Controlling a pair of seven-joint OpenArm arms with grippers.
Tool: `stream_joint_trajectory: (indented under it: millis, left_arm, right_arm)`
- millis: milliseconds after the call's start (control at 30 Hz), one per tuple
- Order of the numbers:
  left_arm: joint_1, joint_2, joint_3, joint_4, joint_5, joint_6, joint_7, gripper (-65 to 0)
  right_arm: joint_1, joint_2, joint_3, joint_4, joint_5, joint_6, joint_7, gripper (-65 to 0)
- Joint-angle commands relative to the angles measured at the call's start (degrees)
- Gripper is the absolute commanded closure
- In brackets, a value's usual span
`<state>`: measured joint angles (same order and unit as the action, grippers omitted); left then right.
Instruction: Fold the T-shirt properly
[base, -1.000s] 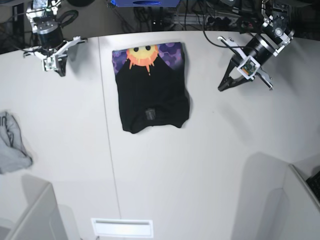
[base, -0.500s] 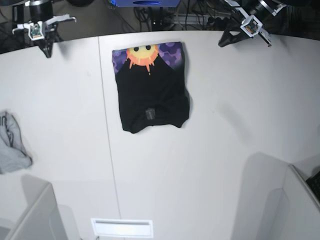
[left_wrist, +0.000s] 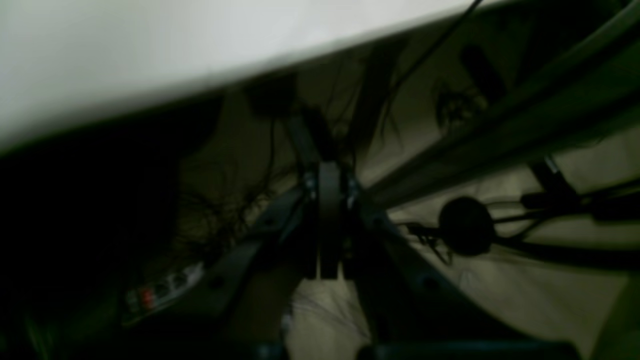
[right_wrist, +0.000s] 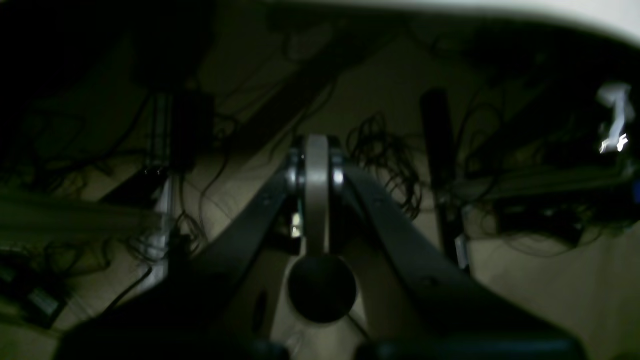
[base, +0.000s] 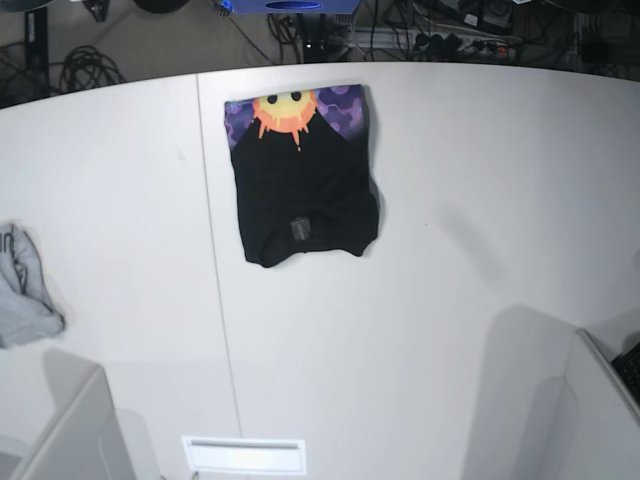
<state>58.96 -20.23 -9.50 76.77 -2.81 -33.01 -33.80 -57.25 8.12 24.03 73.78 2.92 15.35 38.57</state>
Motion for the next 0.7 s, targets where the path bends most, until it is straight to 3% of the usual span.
stream_joint_trajectory:
  millis: [0, 133, 300, 500, 667]
  left_arm:
    - [0.69, -0.21, 1.1, -1.83, -0.14, -0.44, -2.81, 0.0]
    - [-3.44, -0.21, 6.11, -11.85, -0.14, -0.44, -3.78, 0.0]
    - [-10.83, -0.04, 10.42, -26.09, -0.75, -0.44, -3.78, 0.0]
    - [-19.62, 3.13, 10.33, -41.92, -0.49, -0.44, -3.69, 0.0]
    - [-30.17, 5.77, 10.77, -58.71, -0.22, -0.44, -3.87, 0.0]
  right_arm:
    - [-0.99, 0.54, -0.25, -1.03, 0.47, -0.19, 1.3, 0.0]
    - [0.68, 0.72, -3.42, -7.89, 0.38, -0.1, 1.3, 0.0]
    - [5.52, 4.14, -10.01, -20.02, 0.38, -0.19, 1.3, 0.0]
    - [12.64, 7.48, -18.54, -34.0, 0.38, -0.19, 0.95, 0.0]
    - [22.75, 8.19, -28.56, -51.67, 0.38, -0.19, -0.81, 0.0]
